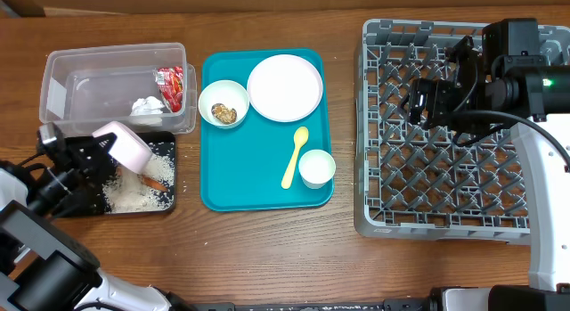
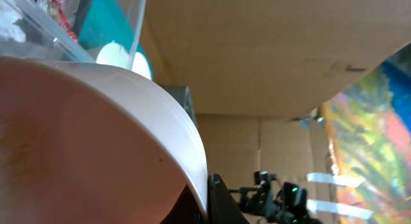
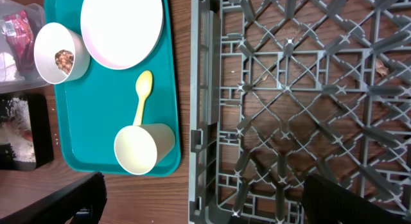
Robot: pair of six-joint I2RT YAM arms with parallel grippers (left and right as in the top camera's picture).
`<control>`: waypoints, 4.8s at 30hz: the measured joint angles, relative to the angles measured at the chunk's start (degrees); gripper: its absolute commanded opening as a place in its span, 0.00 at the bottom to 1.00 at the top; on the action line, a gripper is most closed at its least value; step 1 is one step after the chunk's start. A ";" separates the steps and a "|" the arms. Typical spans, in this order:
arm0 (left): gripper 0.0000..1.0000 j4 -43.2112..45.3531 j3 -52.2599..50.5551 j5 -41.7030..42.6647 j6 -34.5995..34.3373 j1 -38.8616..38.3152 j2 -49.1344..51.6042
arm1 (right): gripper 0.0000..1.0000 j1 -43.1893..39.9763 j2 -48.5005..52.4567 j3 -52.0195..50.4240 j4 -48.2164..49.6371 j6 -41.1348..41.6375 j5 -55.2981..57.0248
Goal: Sort waste into correct bins and load items into the dishwasher
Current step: 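Carry the pink bowl over the black tray and tip out the rice, then return the emptied pink bowl to the teal tray with the left gripper, then grasp the rim of the white bowl with food using the left gripper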
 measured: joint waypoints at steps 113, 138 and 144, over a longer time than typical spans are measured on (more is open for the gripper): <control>0.30 8.52 40.92 -91.32 -27.47 -66.49 25.33 | 1.00 0.00 0.00 0.00 1.84 1.22 0.04; 0.04 -14.67 68.57 -91.45 -26.49 -66.07 26.16 | 1.00 0.00 0.00 0.00 0.31 1.22 0.09; 0.04 -22.93 85.42 -88.61 -26.49 -65.72 25.00 | 1.00 0.00 0.00 0.00 0.39 1.22 0.04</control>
